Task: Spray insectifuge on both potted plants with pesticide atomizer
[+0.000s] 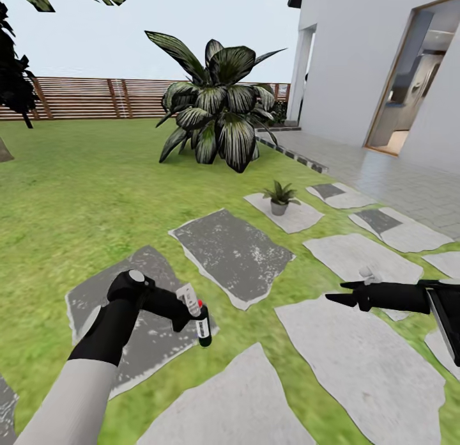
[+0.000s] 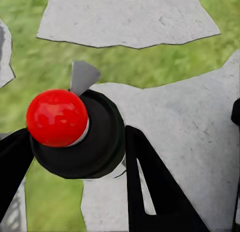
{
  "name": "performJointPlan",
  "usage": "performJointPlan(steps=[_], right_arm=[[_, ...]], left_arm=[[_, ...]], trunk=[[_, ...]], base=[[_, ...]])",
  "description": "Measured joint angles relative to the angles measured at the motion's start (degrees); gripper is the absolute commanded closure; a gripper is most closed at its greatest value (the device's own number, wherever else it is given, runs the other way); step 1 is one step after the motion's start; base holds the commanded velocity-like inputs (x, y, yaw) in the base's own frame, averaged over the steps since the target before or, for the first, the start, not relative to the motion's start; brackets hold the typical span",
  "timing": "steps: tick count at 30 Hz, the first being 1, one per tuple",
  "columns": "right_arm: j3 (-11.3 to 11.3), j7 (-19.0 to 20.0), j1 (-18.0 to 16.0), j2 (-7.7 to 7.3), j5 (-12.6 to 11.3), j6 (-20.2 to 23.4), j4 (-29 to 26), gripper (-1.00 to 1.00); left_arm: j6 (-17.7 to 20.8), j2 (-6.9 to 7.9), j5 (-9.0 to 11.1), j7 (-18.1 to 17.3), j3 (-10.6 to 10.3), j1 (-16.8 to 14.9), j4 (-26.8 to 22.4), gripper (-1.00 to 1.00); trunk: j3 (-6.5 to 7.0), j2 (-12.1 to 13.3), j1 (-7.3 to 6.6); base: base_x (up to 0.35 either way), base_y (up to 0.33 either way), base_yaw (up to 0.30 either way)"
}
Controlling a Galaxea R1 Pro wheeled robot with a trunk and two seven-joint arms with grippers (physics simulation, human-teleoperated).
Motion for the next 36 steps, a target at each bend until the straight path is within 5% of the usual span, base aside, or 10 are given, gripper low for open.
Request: performJointPlan(steps=[4,6,20,36], right_arm=[[0.0,0.0,0.0,0.02,0.0,0.0,0.0,-1.00],[0.0,0.0,0.0,0.03,0.0,0.0,0.0,-1.00],[0.0,0.0,0.0,0.03,0.0,0.0,0.0,-1.00],[0.2,0.0,0.0,0.02,0.0,0.0,0.0,-1.00]], left_arm=[[0.3,-0.12,-1.1,-0.1,-6.4,0.0,0.1,1.00],[0.4,-0.24,-1.3,-0.1,-7.5,0.0,0.1,1.00],[0.5,-0.64,-1.2,-0.2,-8.1,0.0,0.0,1.00],[0.4,-2.20,-1.2,-0.1,-8.1,0.0,0.0,1.00]], trunk=[[0.00,0.0,0.00],[0.00,0.0,0.00],[0.00,0.0,0.00],[0.00,0.0,0.00]], base=[[0.334,0.000,0.000],[0.334,0.000,0.000],[0.334,-0.007,0.000],[0.317,-0.178,0.000]])
